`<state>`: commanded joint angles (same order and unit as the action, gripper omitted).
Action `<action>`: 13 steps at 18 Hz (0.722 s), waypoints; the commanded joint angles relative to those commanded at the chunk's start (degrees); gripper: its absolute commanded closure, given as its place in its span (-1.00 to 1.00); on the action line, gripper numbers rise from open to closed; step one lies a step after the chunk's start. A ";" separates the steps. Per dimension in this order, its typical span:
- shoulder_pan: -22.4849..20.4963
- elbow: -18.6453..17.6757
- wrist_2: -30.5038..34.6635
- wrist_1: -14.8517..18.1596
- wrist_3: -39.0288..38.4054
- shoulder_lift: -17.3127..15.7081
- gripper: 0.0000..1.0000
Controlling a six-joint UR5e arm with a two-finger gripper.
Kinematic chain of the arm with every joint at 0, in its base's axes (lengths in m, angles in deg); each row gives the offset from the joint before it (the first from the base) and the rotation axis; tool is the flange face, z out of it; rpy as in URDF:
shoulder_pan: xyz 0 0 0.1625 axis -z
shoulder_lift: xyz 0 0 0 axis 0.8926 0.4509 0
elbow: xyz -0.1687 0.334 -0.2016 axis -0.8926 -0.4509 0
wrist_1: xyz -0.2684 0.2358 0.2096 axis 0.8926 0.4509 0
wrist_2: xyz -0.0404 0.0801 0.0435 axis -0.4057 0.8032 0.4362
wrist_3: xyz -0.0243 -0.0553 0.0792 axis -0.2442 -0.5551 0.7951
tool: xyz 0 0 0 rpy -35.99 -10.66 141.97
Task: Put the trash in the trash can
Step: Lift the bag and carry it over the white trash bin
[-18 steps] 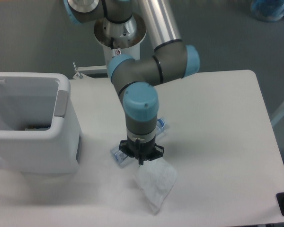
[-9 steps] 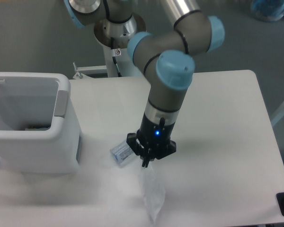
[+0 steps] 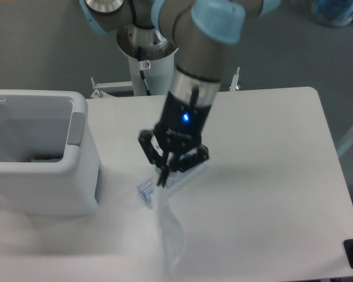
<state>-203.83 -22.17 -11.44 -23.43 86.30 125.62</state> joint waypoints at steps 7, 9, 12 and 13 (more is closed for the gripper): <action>4.39 -0.53 -3.44 1.49 -1.07 -4.66 1.00; 5.09 -0.62 -4.93 3.07 -1.07 -6.33 1.00; 6.85 -0.70 -5.03 6.14 -1.07 -7.22 1.00; 7.38 -0.88 -5.03 6.85 -0.98 -7.65 1.00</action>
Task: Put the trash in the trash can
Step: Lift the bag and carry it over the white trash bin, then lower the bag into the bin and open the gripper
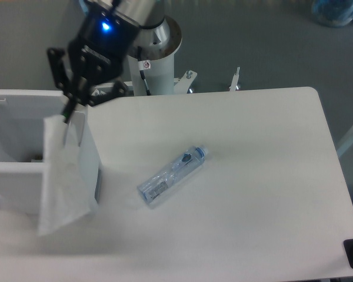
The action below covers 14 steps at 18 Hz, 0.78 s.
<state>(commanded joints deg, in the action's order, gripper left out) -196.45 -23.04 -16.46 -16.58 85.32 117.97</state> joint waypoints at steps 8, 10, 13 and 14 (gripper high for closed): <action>4.04 -7.20 0.35 0.89 2.10 -5.01 1.00; 4.40 -10.09 0.70 0.89 3.68 -6.24 1.00; 4.40 -13.27 0.79 0.89 5.45 -6.77 1.00; 4.49 -13.97 0.79 0.89 5.62 -6.77 1.00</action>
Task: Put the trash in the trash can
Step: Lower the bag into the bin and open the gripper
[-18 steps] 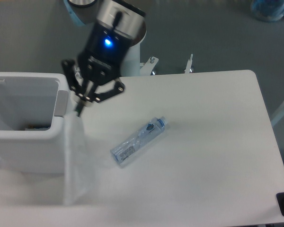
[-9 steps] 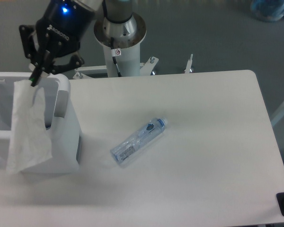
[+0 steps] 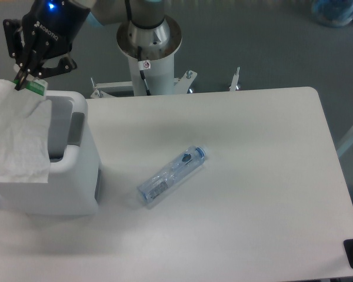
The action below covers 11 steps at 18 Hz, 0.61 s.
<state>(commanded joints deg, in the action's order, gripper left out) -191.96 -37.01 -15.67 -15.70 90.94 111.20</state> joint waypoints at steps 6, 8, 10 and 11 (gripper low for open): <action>1.49 -1.24 2.55 0.35 0.97 2.81 1.00; 1.67 -1.24 2.55 0.35 1.32 3.51 1.00; 1.76 -1.24 2.55 0.44 1.41 3.52 1.00; 1.85 -1.24 2.55 0.53 1.41 3.43 1.00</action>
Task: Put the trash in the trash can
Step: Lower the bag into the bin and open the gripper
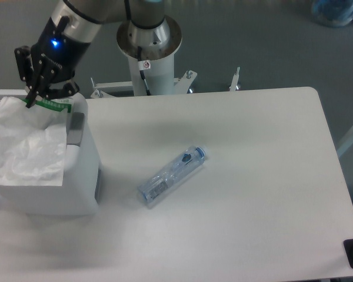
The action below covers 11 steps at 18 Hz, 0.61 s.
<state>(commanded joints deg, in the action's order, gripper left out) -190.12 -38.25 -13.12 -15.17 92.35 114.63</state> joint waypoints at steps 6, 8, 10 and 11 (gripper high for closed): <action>0.97 0.44 1.23 0.70 0.00 2.72 1.00; 0.97 0.35 1.23 0.70 0.00 3.51 1.00; 0.97 0.35 1.23 0.70 0.00 3.78 1.00; 0.97 0.35 1.23 0.70 0.00 3.78 0.91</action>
<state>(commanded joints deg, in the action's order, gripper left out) -189.15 -37.90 -11.89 -14.47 92.35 118.40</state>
